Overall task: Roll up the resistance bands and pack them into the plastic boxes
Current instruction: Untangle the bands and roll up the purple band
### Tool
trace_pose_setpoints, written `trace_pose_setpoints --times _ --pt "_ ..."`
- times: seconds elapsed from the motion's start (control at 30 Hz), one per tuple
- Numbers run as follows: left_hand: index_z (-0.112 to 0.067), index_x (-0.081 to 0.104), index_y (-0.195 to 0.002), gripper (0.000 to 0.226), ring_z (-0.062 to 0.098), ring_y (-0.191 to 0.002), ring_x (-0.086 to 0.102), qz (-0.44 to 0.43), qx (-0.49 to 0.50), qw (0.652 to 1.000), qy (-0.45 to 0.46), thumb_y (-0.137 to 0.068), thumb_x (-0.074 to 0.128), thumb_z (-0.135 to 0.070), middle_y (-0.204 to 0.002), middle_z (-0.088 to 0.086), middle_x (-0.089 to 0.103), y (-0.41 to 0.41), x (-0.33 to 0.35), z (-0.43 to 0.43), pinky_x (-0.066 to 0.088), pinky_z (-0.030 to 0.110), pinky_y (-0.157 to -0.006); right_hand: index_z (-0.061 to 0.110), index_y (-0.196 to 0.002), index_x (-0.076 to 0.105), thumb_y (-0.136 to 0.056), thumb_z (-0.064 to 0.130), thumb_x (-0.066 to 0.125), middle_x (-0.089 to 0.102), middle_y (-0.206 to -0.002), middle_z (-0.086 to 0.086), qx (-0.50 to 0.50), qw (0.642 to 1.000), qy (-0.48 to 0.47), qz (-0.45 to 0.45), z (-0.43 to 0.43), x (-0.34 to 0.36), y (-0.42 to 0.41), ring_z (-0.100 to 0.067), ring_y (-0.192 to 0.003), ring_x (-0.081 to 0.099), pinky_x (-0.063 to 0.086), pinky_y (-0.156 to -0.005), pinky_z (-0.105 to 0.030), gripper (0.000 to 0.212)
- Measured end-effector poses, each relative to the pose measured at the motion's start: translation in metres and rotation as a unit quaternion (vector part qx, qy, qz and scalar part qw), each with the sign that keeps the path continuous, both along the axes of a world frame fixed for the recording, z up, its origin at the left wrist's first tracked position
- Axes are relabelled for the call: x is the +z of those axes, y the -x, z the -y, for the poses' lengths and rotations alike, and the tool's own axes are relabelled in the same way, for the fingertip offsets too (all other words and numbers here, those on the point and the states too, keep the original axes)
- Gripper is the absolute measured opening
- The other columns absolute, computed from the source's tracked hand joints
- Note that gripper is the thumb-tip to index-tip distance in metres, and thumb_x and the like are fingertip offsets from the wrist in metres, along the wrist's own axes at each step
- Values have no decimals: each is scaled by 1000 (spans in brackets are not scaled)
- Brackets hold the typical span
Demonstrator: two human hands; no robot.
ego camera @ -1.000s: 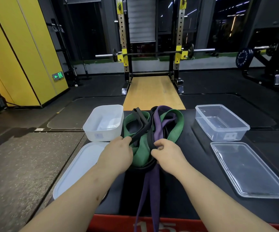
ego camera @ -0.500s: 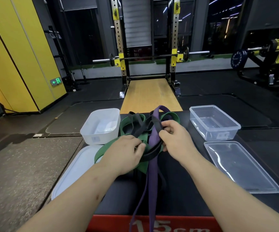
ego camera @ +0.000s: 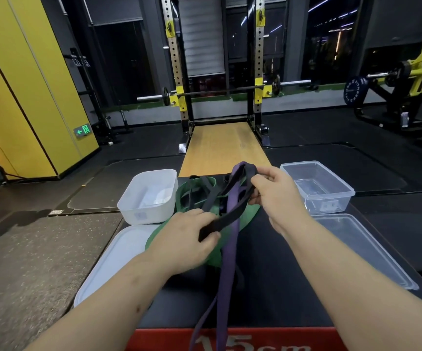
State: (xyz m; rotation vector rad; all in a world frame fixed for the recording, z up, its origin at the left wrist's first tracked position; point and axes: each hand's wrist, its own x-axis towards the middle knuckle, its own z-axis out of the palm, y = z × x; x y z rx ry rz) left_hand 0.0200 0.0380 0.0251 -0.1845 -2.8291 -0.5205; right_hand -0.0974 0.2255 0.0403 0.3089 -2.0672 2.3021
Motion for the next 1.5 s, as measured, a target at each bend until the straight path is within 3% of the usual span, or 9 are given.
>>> trace_pose_setpoints --times 0.17,0.43,0.67,0.8,1.0,1.13,1.27,1.33,1.5 --pt "-34 63 -99 24 18 -90 56 -3 -12 1000 -23 -92 51 -53 -96 -15 55 1 4 -2 50 42 -80 8 -132 65 -91 21 63 73 -110 -17 29 999 22 20 4 1 4 -16 -71 68 56 -64 -32 43" --pt "-18 60 -101 14 1 -88 50 -31 28 992 -122 -101 59 -31 -94 -11 56 6 22 -3 38 21 -78 7 -137 54 -101 3 60 71 -116 -16 145 977 135 78 10 2 -16 -24 -100 73 60 -79 -35 37" --pt "-33 64 -92 11 17 -89 63 -42 62 972 -222 -101 60 -28 -102 -7 61 13 46 1 50 33 -81 21 -110 64 -96 13 65 69 -108 -7 104 993 -46 36 22 -31 -44 -21 -94 72 63 -81 -40 16" --pt "-24 67 -95 11 25 -88 68 -32 59 962 -266 -101 60 -30 -91 2 74 10 57 -6 56 48 -85 30 -122 56 -87 38 78 69 -105 9 105 978 -181 -14 29 -27 -53 -5 -93 67 52 -74 -22 42" --pt "-27 68 -99 7 16 -87 74 -63 27 951 -302 -102 61 -26 -88 -4 77 12 82 -17 58 47 -88 35 -127 54 -93 29 72 70 -94 2 110 966 -229 -45 31 -29 -52 -8 -73 63 47 -63 -20 39" --pt "-24 68 -105 8 14 -88 73 -82 4 947 -312 -103 61 -22 -90 -2 77 12 101 -24 60 29 -82 35 -134 59 -97 28 67 62 -112 9 123 960 -247 -42 23 -32 -55 -1 -94 61 50 -79 -18 39" --pt "-18 67 -111 11 19 -84 75 -84 -20 927 -364 -103 61 -18 -89 6 77 9 111 -35 63 37 -80 37 -149 48 -97 32 67 59 -126 13 111 965 -229 -60 20 -23 -54 -1 -112 59 49 -94 -21 56" --pt "-13 67 -111 11 20 -80 76 -79 -26 917 -391 -102 61 -16 -87 9 76 8 113 -41 65 39 -75 39 -146 52 -96 33 68 62 -126 19 111 968 -208 -82 21 -17 -52 3 -118 57 47 -104 -25 53" --pt "-9 66 -109 11 22 -78 77 -65 -39 894 -442 -102 61 -15 -84 10 76 8 110 -49 64 37 -70 42 -121 68 -98 21 66 71 -112 23 126 975 -137 -120 18 -6 -53 3 -104 66 53 -91 -20 30"
